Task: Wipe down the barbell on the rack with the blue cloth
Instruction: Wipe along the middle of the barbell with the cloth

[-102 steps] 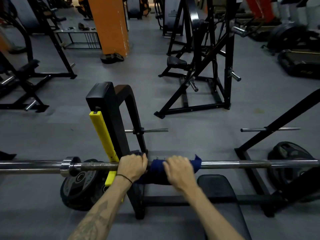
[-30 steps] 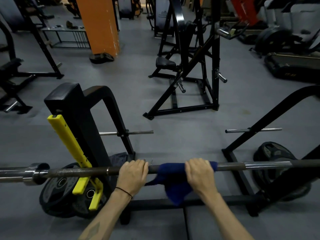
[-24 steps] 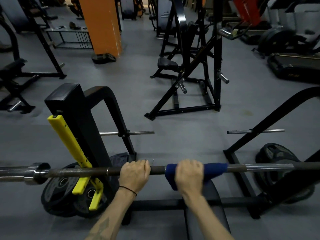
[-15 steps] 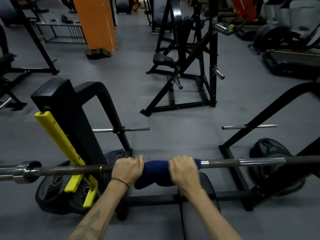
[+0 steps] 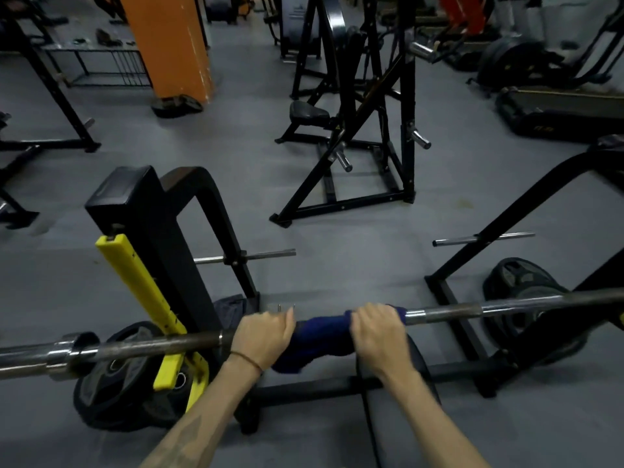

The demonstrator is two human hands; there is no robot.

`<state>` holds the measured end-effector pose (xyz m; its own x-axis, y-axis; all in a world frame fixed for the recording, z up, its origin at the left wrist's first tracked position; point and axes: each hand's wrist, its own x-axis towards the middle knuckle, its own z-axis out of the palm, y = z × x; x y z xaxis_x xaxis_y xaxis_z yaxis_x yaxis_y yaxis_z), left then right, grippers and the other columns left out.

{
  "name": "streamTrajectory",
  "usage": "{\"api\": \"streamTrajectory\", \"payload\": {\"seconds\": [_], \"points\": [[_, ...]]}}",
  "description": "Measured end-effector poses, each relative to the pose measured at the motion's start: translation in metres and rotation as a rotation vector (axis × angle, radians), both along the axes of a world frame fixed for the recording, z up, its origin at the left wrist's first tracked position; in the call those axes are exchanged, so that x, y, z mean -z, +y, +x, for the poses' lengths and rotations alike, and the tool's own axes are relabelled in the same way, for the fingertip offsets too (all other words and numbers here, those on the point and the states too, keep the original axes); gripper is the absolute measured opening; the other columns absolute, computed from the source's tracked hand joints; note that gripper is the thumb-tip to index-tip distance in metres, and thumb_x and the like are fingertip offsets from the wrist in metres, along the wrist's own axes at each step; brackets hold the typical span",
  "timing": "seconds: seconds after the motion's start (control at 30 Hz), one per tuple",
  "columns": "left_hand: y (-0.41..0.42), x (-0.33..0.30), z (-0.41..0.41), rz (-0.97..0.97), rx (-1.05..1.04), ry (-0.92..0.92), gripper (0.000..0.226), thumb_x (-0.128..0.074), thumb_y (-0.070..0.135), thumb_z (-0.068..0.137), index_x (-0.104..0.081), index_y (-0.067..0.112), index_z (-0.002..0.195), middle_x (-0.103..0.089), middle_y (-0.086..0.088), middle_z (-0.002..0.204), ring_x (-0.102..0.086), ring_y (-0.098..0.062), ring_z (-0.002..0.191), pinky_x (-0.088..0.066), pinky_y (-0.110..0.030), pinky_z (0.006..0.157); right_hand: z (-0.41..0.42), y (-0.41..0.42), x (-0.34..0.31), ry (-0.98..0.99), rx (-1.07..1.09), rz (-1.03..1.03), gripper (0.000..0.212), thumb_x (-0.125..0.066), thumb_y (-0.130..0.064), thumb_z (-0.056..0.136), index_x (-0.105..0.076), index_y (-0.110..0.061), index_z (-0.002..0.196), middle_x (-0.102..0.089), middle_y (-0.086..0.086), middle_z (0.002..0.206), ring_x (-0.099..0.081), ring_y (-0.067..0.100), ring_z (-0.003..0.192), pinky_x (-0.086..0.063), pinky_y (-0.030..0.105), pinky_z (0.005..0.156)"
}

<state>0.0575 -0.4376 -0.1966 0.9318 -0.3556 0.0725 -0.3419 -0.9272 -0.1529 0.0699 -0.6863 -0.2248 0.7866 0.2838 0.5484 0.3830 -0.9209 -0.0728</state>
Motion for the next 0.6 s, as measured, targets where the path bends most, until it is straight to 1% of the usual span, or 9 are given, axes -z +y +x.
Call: {"api": "streamTrajectory", "payload": {"seconds": [0.03,0.07,0.1,0.17,0.2,0.27,0.37,0.47,0.6], "points": [[0.004,0.006,-0.004,-0.106,-0.017,-0.076,0.019,-0.062,0.029,0.089,-0.072,0.015,0.082,-0.059,-0.002,0.058,-0.057,-0.024,0.043,-0.044,-0.03,0.037,0.004,-0.025,-0.002,-0.015,0.06,-0.005,0.03,-0.042,-0.021,0.098,-0.053,-0.017,0.07,-0.049,0.004,0.067,-0.047,0.028,0.063,-0.035,0.043,0.069],[0.004,0.011,-0.006,-0.189,-0.032,-0.125,0.031,-0.048,0.031,0.096,-0.066,0.018,0.074,-0.056,0.0,0.059,-0.055,-0.022,0.046,-0.045,-0.033,0.042,0.008,-0.042,-0.004,-0.013,0.125,0.011,0.031,-0.041,-0.021,0.098,-0.052,-0.016,0.069,-0.049,0.005,0.066,-0.048,0.03,0.063,-0.035,0.044,0.069],[0.002,0.013,-0.008,-0.245,-0.048,-0.162,0.035,-0.041,0.03,0.1,-0.059,0.021,0.071,-0.053,0.001,0.061,-0.053,-0.022,0.051,-0.043,-0.036,0.047,0.01,-0.048,-0.005,0.003,0.191,0.051,0.032,-0.04,-0.02,0.097,-0.051,-0.015,0.068,-0.049,0.006,0.065,-0.048,0.03,0.063,-0.036,0.045,0.069],[-0.006,0.013,-0.011,-0.252,-0.073,-0.266,0.034,-0.041,0.026,0.102,-0.053,0.022,0.07,-0.049,0.0,0.063,-0.047,-0.023,0.057,-0.038,-0.039,0.054,0.01,-0.026,-0.003,0.027,0.306,0.161,0.033,-0.039,-0.02,0.096,-0.05,-0.014,0.065,-0.049,0.007,0.063,-0.046,0.03,0.062,-0.038,0.046,0.07],[-0.009,0.014,-0.011,-0.264,-0.1,-0.295,0.033,-0.043,0.025,0.101,-0.052,0.022,0.069,-0.049,-0.001,0.063,-0.047,-0.023,0.057,-0.038,-0.039,0.055,0.007,-0.005,0.0,0.028,0.318,0.199,0.032,-0.04,-0.019,0.095,-0.049,-0.014,0.064,-0.049,0.008,0.063,-0.045,0.029,0.062,-0.038,0.045,0.07],[-0.012,0.013,-0.009,-0.303,-0.156,-0.321,0.034,-0.044,0.026,0.097,-0.054,0.021,0.064,-0.052,0.0,0.057,-0.049,-0.022,0.05,-0.041,-0.036,0.05,-0.005,0.047,0.006,0.031,0.237,0.229,0.03,-0.044,-0.018,0.093,-0.051,-0.016,0.064,-0.049,0.007,0.064,-0.043,0.027,0.063,-0.036,0.044,0.07],[-0.014,0.014,-0.004,-0.309,-0.199,-0.303,0.037,-0.045,0.028,0.092,-0.058,0.02,0.059,-0.056,0.0,0.052,-0.052,-0.022,0.044,-0.045,-0.032,0.047,-0.012,0.082,0.005,0.052,0.07,0.139,0.029,-0.045,-0.022,0.098,-0.055,-0.02,0.07,-0.053,0.0,0.068,-0.045,0.022,0.064,-0.039,0.041,0.071],[-0.012,0.017,-0.005,-0.278,-0.187,-0.313,0.037,-0.043,0.03,0.092,-0.06,0.019,0.061,-0.058,0.0,0.053,-0.054,-0.021,0.044,-0.045,-0.032,0.048,0.003,0.041,0.005,0.021,-0.053,0.01,0.03,-0.047,-0.027,0.1,-0.055,-0.021,0.072,-0.053,0.0,0.068,-0.047,0.023,0.063,-0.038,0.04,0.066],[-0.016,0.016,-0.005,-0.304,-0.239,-0.313,0.042,-0.043,0.03,0.093,-0.059,0.019,0.056,-0.057,0.0,0.051,-0.052,-0.021,0.043,-0.044,-0.032,0.047,0.021,-0.05,0.004,-0.018,-0.004,-0.021,0.032,-0.044,-0.027,0.098,-0.054,-0.019,0.069,-0.052,0.003,0.065,-0.05,0.029,0.06,-0.033,0.043,0.066]]}}
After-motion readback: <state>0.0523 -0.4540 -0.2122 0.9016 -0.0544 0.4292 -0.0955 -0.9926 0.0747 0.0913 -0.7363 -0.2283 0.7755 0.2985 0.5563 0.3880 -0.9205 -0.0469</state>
